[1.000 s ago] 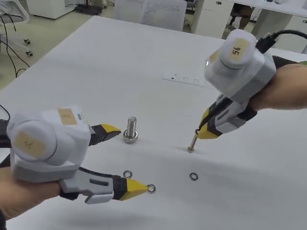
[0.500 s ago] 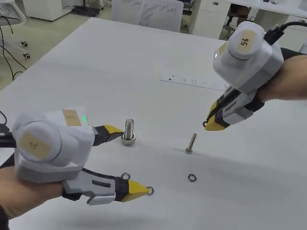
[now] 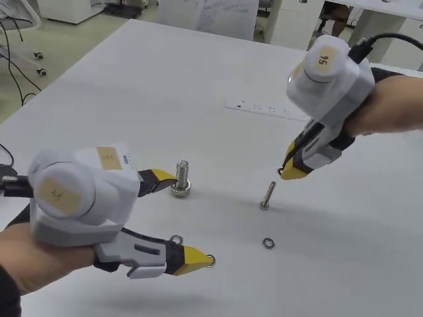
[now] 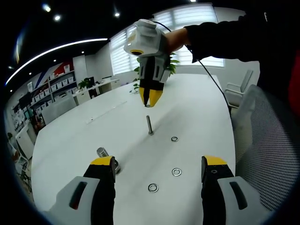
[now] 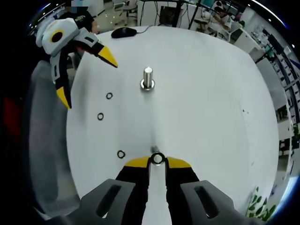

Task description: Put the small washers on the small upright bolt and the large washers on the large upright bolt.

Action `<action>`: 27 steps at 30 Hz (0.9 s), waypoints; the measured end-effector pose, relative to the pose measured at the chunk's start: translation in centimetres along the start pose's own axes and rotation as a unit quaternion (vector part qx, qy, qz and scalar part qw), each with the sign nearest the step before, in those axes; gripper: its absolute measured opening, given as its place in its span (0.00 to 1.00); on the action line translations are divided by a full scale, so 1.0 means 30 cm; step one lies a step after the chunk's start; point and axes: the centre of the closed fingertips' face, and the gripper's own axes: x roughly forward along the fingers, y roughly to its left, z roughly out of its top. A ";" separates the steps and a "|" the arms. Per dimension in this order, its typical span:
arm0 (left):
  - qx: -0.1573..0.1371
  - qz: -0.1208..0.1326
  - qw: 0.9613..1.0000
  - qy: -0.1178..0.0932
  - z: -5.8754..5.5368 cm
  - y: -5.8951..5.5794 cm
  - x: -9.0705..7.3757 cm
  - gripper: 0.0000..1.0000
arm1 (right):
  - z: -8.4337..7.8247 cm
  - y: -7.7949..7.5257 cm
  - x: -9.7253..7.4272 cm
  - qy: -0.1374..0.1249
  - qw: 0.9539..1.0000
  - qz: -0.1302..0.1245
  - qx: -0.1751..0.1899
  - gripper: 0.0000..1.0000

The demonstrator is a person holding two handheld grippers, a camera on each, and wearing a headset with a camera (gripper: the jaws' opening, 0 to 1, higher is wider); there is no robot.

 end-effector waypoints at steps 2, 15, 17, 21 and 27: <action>0.001 0.001 1.000 0.001 -0.002 0.000 0.001 0.75 | 0.001 -0.002 0.006 0.000 1.000 0.003 0.001 0.13; -0.003 -0.001 1.000 0.001 -0.002 -0.005 0.008 0.75 | -0.010 0.000 0.047 0.013 1.000 0.015 -0.003 0.13; -0.004 -0.001 1.000 0.000 -0.002 -0.004 0.008 0.75 | -0.009 0.002 0.050 0.014 1.000 0.017 -0.004 0.13; -0.004 0.000 1.000 -0.001 -0.002 -0.001 0.006 0.75 | -0.006 0.006 0.057 0.014 1.000 0.019 -0.005 0.13; -0.005 0.000 1.000 0.000 -0.005 0.001 0.003 0.75 | -0.008 0.011 0.071 0.017 1.000 0.021 -0.006 0.13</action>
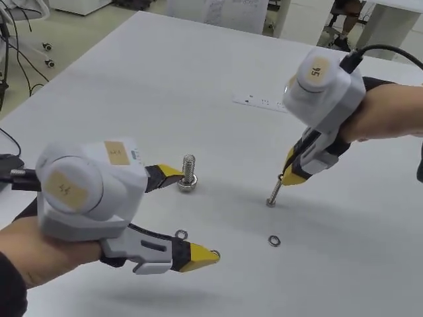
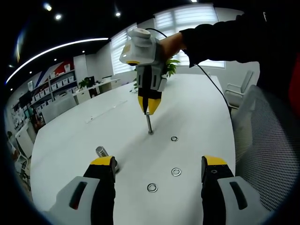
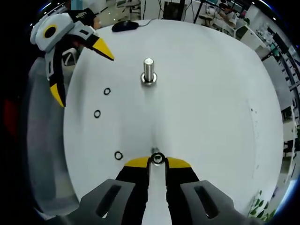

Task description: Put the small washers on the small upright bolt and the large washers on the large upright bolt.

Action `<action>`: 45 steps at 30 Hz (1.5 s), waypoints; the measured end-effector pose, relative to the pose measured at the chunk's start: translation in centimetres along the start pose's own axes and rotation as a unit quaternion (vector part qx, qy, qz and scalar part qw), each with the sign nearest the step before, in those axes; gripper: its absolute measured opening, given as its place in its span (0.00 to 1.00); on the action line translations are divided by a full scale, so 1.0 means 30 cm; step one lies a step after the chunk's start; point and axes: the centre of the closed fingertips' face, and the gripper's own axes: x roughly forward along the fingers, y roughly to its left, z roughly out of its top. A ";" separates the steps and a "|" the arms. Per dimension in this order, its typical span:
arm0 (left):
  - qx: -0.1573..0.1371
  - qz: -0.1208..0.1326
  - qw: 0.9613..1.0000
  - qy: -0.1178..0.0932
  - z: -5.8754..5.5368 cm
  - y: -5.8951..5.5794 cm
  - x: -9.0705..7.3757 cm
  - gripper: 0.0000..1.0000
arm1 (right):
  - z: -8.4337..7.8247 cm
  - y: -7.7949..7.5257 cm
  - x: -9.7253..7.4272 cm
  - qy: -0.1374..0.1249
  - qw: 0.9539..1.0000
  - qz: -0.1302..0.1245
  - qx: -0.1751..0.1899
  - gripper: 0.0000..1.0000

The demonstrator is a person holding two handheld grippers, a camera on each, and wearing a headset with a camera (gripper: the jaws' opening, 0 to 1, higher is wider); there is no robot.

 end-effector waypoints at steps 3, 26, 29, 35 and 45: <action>0.000 0.000 1.000 0.001 -0.002 -0.001 0.000 0.75 | 0.001 0.001 0.009 0.000 1.000 0.002 0.001 0.13; -0.005 0.005 1.000 0.005 -0.008 0.003 -0.005 0.74 | -0.024 0.018 0.118 0.008 1.000 0.016 0.013 0.13; -0.005 0.005 1.000 0.005 -0.008 0.004 -0.006 0.74 | -0.028 0.021 0.131 0.010 1.000 0.017 0.013 0.13; -0.005 0.005 1.000 0.005 -0.007 0.007 -0.006 0.74 | -0.038 0.025 0.151 0.010 1.000 0.017 0.017 0.13; -0.005 0.006 1.000 0.005 -0.002 0.003 -0.008 0.74 | -0.050 0.029 0.168 0.012 1.000 0.017 0.023 0.14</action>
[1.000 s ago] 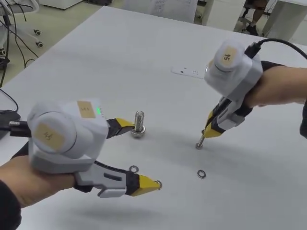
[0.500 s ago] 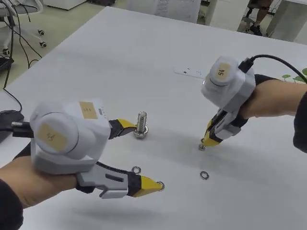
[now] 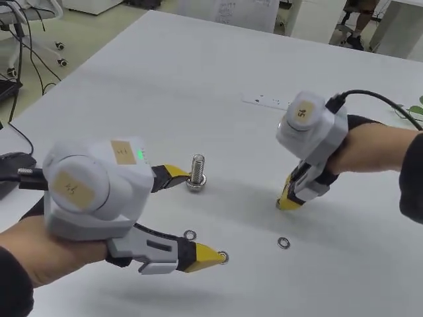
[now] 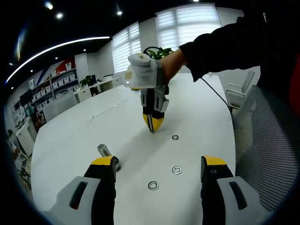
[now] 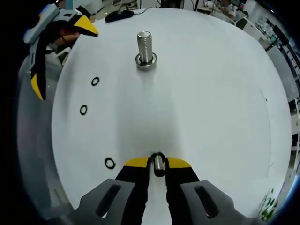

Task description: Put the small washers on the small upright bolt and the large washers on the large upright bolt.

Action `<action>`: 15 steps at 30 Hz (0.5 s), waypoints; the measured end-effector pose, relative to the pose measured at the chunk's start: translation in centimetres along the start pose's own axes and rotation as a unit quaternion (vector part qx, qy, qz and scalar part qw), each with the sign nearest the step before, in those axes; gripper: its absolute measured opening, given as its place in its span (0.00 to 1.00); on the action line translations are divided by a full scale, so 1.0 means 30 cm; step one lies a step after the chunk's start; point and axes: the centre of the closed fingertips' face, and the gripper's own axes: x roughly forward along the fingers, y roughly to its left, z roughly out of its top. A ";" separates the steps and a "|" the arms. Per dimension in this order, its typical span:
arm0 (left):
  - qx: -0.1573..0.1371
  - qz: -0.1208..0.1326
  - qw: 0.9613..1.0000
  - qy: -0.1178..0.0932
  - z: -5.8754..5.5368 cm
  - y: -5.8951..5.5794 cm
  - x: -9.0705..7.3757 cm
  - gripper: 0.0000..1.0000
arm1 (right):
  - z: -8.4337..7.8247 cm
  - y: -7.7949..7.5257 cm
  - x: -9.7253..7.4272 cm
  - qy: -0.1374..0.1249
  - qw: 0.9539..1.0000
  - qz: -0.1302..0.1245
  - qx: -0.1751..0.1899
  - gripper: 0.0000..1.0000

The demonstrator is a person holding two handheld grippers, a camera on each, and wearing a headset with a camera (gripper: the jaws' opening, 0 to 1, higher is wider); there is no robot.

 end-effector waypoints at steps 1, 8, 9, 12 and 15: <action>0.000 0.000 1.000 0.000 0.000 0.000 0.000 0.74 | 0.000 0.000 0.000 0.000 1.000 0.000 0.001 0.14; -0.001 0.002 1.000 -0.001 0.001 0.002 0.000 0.73 | 0.001 0.000 0.003 0.001 1.000 0.000 0.000 0.14; -0.001 0.002 1.000 -0.001 0.001 0.003 -0.001 0.73 | 0.002 -0.001 0.003 0.001 1.000 0.000 -0.001 0.14; -0.002 0.002 1.000 -0.001 0.000 0.003 0.000 0.73 | 0.004 -0.003 0.003 0.000 1.000 -0.003 -0.002 0.15; -0.001 0.001 1.000 0.001 -0.003 0.003 0.000 0.73 | 0.005 -0.004 -0.004 -0.003 1.000 -0.003 0.001 0.15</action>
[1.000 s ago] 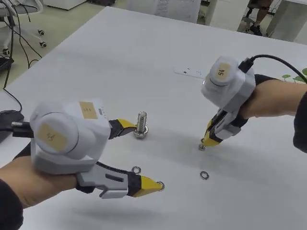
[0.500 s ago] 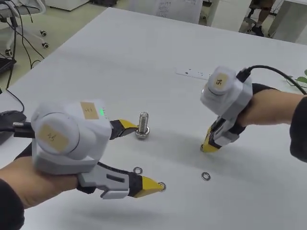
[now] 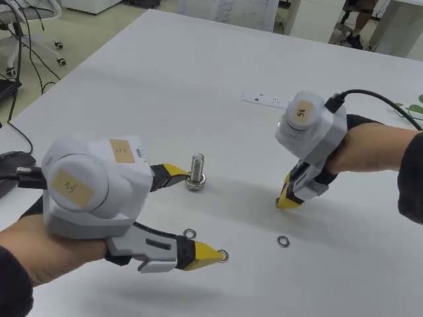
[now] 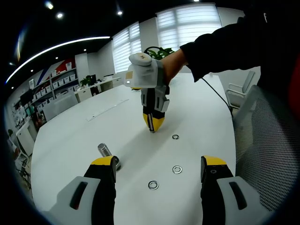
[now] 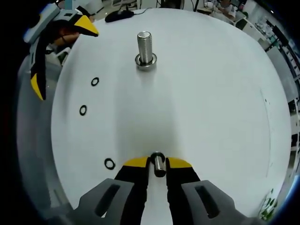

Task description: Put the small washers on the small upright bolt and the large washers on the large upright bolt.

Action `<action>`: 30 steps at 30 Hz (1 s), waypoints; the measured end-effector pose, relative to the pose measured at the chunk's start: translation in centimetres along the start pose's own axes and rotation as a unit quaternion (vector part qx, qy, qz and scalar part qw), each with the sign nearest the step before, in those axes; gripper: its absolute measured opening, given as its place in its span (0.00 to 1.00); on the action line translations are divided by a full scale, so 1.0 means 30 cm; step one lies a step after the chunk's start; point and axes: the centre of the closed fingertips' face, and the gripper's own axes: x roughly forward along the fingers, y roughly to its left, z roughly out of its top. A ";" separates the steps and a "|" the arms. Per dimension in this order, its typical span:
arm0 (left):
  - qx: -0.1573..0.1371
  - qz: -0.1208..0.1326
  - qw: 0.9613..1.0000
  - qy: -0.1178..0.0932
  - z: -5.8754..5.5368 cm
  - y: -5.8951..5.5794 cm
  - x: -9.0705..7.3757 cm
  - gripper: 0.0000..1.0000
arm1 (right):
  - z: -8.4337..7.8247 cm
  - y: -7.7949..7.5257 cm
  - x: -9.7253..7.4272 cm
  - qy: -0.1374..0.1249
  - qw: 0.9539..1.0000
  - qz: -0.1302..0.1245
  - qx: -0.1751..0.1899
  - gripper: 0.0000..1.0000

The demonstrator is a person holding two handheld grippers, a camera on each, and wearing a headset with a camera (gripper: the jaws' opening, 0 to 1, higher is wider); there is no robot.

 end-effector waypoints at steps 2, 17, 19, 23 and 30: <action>0.000 0.000 1.000 0.000 0.000 0.000 0.000 0.73 | -0.002 -0.007 -0.007 -0.002 1.000 -0.005 0.000 0.16; 0.000 0.003 1.000 -0.005 0.006 0.001 -0.006 0.74 | -0.047 -0.012 -0.062 -0.010 1.000 -0.018 0.016 0.17; 0.000 0.003 1.000 -0.005 0.007 0.001 -0.006 0.74 | -0.052 -0.006 -0.070 -0.010 1.000 -0.020 0.016 0.17; 0.000 0.002 1.000 -0.006 0.009 -0.001 -0.006 0.74 | -0.062 0.009 -0.082 -0.012 1.000 -0.023 0.017 0.18; 0.002 0.002 1.000 -0.006 0.009 -0.002 -0.009 0.74 | -0.086 0.060 -0.090 -0.009 1.000 -0.022 0.014 0.18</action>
